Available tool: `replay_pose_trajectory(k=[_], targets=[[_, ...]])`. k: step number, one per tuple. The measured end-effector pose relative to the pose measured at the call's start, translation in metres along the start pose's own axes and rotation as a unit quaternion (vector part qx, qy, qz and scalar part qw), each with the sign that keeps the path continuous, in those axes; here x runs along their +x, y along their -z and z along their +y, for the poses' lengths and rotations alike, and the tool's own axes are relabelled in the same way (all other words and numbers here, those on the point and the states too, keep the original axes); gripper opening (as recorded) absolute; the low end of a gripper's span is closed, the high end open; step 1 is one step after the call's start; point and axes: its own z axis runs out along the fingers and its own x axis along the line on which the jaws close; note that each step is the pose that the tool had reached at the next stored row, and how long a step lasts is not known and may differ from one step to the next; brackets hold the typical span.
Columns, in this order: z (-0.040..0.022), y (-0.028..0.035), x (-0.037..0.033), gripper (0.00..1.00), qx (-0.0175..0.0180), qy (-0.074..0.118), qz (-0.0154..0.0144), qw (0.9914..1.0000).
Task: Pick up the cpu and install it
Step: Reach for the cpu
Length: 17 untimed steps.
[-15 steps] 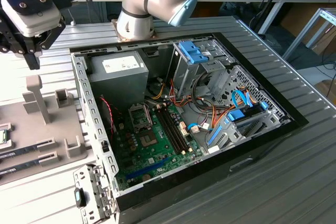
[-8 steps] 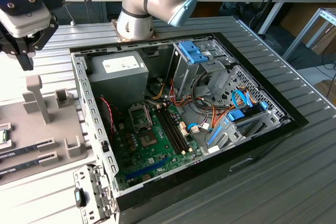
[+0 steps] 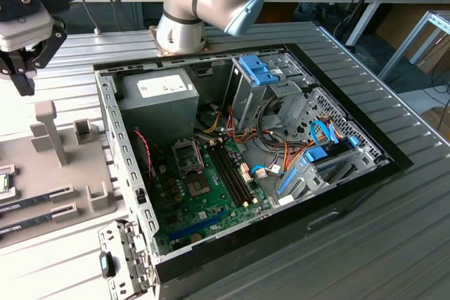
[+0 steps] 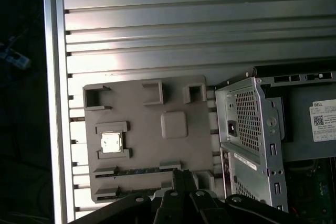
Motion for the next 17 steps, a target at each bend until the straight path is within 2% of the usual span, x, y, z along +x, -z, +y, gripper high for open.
replay_pose_trajectory(k=[9, 17], targets=[[-0.0009, 0.0002, 0.0114, 0.10, 0.0000, 0.000, 0.0000, 1.00000], [-0.0019, -0.0009, 0.0244, 0.10, 0.0000, 0.000, 0.0000, 1.00000]])
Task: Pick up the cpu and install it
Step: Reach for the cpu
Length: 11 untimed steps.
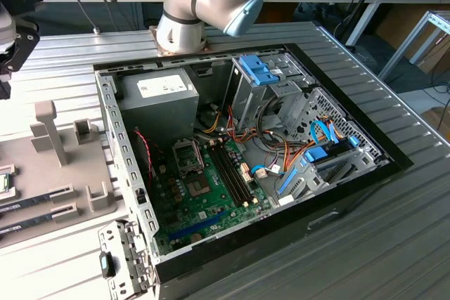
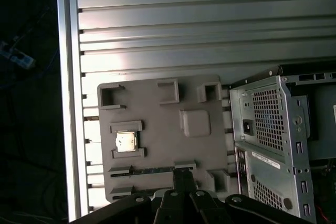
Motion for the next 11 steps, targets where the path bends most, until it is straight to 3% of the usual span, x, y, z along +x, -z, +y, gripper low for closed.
replay_pose_trajectory(k=[11], targets=[[-0.0008, -0.0034, 0.0087, 0.10, 0.0000, 0.000, 0.0000, 1.00000]])
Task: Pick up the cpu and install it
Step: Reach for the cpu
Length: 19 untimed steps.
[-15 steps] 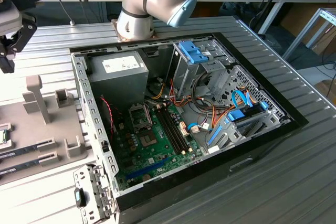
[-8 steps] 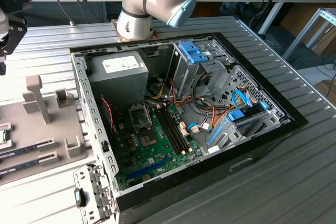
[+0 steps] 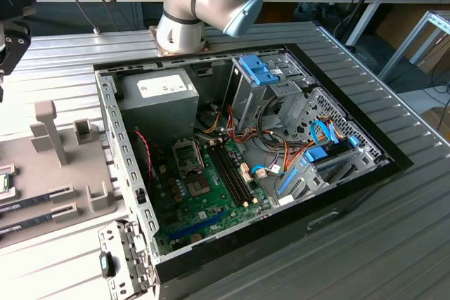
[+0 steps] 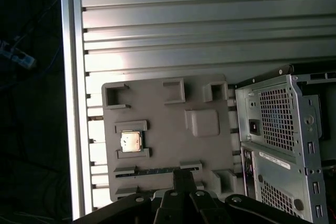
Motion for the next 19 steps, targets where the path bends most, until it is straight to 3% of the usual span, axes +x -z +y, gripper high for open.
replay_pose_trajectory(k=[19], targets=[[-0.0015, -0.0037, 0.0182, 0.10, 0.0000, 0.000, 0.0000, 1.00000]])
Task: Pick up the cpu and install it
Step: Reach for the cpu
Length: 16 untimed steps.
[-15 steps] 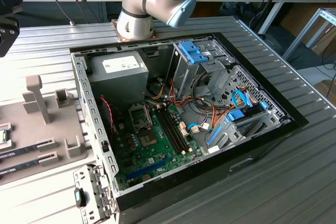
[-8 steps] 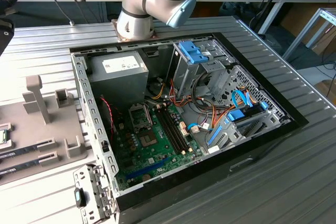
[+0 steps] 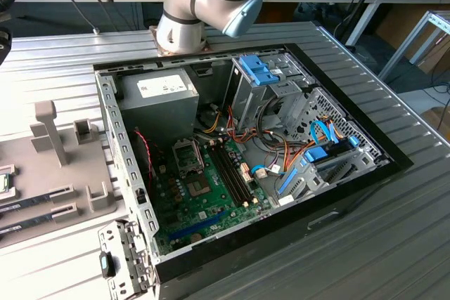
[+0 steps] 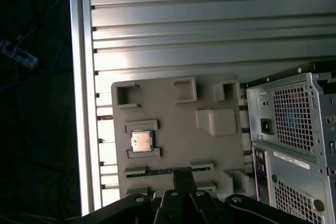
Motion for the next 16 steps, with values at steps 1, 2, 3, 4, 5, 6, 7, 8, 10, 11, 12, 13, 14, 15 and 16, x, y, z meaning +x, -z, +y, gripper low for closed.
replay_pose_trajectory(k=[1, 2, 3, 4, 5, 6, 7, 8, 10, 11, 12, 13, 14, 15, 16], targets=[[0.0000, -0.0001, 0.0006, 0.10, 0.0000, 0.000, 0.0000, 1.00000], [-0.0002, -0.0003, 0.0018, 0.10, 0.0000, 0.000, 0.0000, 1.00000], [-0.0002, -0.0004, 0.0026, 0.10, 0.0000, 0.000, 0.0000, 1.00000], [-0.0003, -0.0006, 0.0041, 0.10, 0.0000, 0.000, 0.0000, 1.00000], [-0.0004, -0.0007, 0.0047, 0.10, 0.0000, 0.000, 0.0000, 1.00000], [-0.0005, -0.0007, 0.0054, 0.10, 0.0000, 0.000, 0.0000, 1.00000], [-0.0005, -0.0008, 0.0062, 0.10, 0.0000, 0.000, 0.0000, 1.00000], [-0.0006, -0.0010, 0.0069, 0.10, 0.0000, 0.000, 0.0000, 1.00000], [-0.0007, -0.0012, 0.0087, 0.10, 0.0000, 0.000, 0.0000, 1.00000], [-0.0008, -0.0013, 0.0093, 0.10, 0.0000, 0.000, 0.0000, 1.00000], [-0.0009, -0.0013, 0.0101, 0.10, 0.0000, 0.000, 0.0000, 1.00000], [-0.0009, -0.0014, 0.0106, 0.10, 0.0000, 0.000, 0.0000, 1.00000], [-0.0010, -0.0015, 0.0114, 0.10, 0.0000, 0.000, 0.0000, 1.00000], [-0.0010, -0.0016, 0.0119, 0.10, 0.0000, 0.000, 0.0000, 1.00000], [-0.0011, -0.0017, 0.0127, 0.10, 0.0000, 0.000, 0.0000, 1.00000]])
